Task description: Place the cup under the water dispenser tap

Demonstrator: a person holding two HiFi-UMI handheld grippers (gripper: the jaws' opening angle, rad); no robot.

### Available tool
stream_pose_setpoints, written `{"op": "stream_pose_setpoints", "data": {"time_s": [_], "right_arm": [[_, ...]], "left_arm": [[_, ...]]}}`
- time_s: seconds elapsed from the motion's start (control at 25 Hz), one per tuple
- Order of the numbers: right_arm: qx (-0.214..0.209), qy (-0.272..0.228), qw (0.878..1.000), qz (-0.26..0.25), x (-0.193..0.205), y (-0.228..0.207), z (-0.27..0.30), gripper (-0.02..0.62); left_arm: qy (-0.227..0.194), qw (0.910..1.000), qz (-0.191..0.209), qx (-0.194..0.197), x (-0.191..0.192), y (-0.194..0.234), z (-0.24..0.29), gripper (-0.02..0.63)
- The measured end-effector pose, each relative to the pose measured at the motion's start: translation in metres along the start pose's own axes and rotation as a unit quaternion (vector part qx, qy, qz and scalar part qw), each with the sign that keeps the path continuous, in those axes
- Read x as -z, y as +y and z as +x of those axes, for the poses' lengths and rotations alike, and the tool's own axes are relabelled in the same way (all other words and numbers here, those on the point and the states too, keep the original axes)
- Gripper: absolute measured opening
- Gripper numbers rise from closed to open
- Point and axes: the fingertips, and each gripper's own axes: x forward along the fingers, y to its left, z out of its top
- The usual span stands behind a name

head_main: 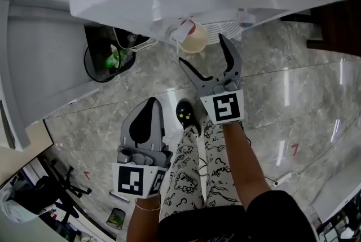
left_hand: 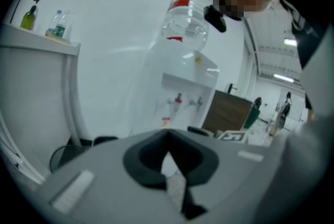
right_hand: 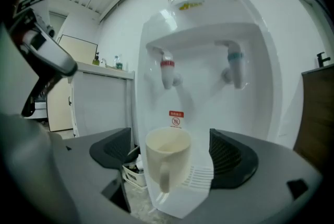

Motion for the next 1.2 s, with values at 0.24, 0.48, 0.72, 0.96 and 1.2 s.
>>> {"op": "stream_pose_setpoints", "data": {"time_s": [0.24,0.48,0.72,0.96,1.2], "right_arm": [[-0.049,0.036,0.994,0.089,-0.067,0.011,-0.087,0.435],[-0.076,0.049,0.981,0.173,-0.177,0.011,-0.162,0.012],[-0.081,0.060,0.990,0.098,-0.272,0.005,-0.177,0.012],[-0.098,0.039,0.989,0.107,-0.304,0.018,-0.185,0.012],[-0.082,0.027,0.992,0.093,-0.319,0.016,-0.208,0.012]], "left_arm": [[-0.007,0.9996,0.015,0.025,-0.038,-0.016,-0.029,-0.003],[-0.009,0.9986,0.036,0.037,-0.115,-0.044,-0.095,-0.003],[-0.073,0.9909,0.085,0.075,-0.213,-0.079,-0.110,-0.003],[-0.087,0.9867,0.079,0.113,-0.218,-0.105,-0.107,-0.003],[-0.104,0.9814,0.100,0.126,-0.235,-0.116,-0.113,-0.003]]}}
